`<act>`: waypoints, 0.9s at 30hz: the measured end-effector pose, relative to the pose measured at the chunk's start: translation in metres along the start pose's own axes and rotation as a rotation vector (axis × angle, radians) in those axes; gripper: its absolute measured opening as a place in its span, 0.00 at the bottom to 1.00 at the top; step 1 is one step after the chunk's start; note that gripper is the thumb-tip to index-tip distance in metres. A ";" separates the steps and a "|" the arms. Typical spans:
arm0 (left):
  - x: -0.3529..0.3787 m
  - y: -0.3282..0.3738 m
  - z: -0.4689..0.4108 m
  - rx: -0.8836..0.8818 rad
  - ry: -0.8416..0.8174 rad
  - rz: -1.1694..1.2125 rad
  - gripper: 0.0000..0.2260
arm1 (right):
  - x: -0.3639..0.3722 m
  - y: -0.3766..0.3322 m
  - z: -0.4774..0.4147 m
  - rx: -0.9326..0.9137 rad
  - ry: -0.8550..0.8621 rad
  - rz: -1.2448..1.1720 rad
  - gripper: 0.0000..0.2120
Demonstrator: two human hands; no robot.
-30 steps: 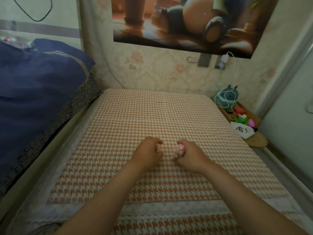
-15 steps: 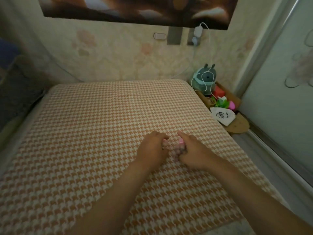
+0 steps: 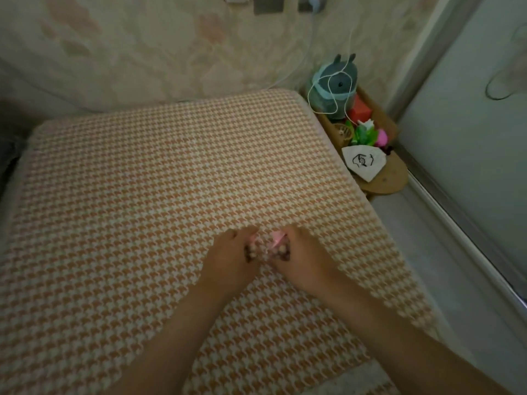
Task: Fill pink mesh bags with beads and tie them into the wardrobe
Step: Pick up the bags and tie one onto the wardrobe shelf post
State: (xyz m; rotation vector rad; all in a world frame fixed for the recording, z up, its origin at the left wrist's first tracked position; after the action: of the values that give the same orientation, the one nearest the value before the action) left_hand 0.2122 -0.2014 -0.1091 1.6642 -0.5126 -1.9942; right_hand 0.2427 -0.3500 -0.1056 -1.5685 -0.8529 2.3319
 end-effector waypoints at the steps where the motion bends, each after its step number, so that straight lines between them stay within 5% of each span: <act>1: -0.001 0.002 0.001 -0.028 -0.006 0.034 0.25 | 0.000 0.001 0.002 0.017 0.003 -0.028 0.15; 6: -0.019 0.042 0.015 -0.062 -0.083 0.099 0.20 | -0.042 0.015 0.033 0.130 -0.008 -0.158 0.15; 11: -0.045 0.166 0.004 0.008 -0.153 0.157 0.21 | -0.176 0.050 0.089 0.190 0.108 -0.288 0.10; 18: -0.042 0.461 -0.009 0.251 -0.369 0.181 0.14 | -0.418 0.131 0.213 0.360 0.410 -0.339 0.07; 27: 0.039 0.805 0.057 0.637 -0.559 0.224 0.23 | -0.617 0.275 0.440 0.667 0.740 -0.295 0.08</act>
State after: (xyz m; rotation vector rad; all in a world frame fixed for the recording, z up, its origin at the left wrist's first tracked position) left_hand 0.2538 -0.8780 0.3313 1.2378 -1.5949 -2.2435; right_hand 0.1432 -1.0157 0.3390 -1.6339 -0.0925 1.4099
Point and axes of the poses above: each hand's wrist, its own z-axis away from the middle knuckle, its own x-axis out of the palm, y = z × x, the point moved 10 cm from there along -z, towards the middle knuckle, and after that the axes turned 3 degrees about -y, right-handed, at the moved point
